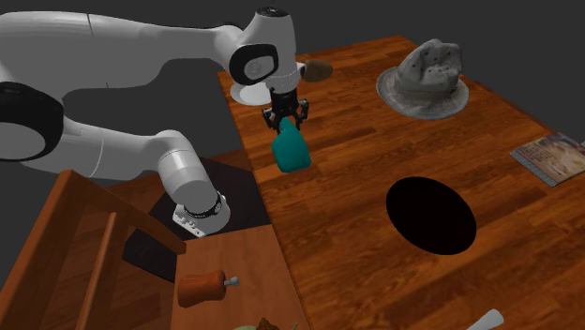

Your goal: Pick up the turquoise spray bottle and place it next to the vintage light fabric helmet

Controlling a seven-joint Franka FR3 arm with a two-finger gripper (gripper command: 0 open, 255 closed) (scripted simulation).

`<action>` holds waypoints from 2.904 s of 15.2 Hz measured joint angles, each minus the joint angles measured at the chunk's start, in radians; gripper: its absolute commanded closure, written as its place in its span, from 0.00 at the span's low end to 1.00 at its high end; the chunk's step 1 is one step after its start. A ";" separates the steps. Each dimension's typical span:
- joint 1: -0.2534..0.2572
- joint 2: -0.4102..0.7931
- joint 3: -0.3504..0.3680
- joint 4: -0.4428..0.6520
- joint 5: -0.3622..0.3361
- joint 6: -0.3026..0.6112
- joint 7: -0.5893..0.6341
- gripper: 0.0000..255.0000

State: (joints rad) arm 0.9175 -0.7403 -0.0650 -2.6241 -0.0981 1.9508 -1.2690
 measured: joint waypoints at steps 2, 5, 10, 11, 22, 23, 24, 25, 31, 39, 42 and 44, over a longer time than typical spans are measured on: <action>0.000 -0.007 0.000 0.020 0.001 -0.026 -0.003 1.00; 0.002 -0.006 0.004 0.062 0.005 -0.069 -0.002 1.00; 0.002 -0.009 0.004 0.126 0.006 -0.135 -0.009 1.00; 0.003 -0.010 0.006 0.139 0.008 -0.150 -0.008 1.00; 0.005 0.013 0.012 0.305 0.015 -0.292 -0.015 1.00; 0.005 0.016 0.012 0.317 0.015 -0.300 -0.016 1.00; 0.005 0.022 0.013 0.336 0.016 -0.313 -0.016 1.00; 0.005 0.023 0.012 0.349 0.015 -0.325 -0.018 1.00; 0.006 0.048 0.016 0.448 0.018 -0.400 -0.021 1.00; 0.007 0.093 0.018 0.595 0.021 -0.501 -0.028 1.00; 0.007 0.115 0.019 0.650 0.022 -0.535 -0.029 1.00; 0.008 0.126 0.021 0.687 0.023 -0.560 -0.029 1.00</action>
State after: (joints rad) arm 0.9253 -0.6141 -0.0440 -1.9374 -0.0752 1.3906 -1.2980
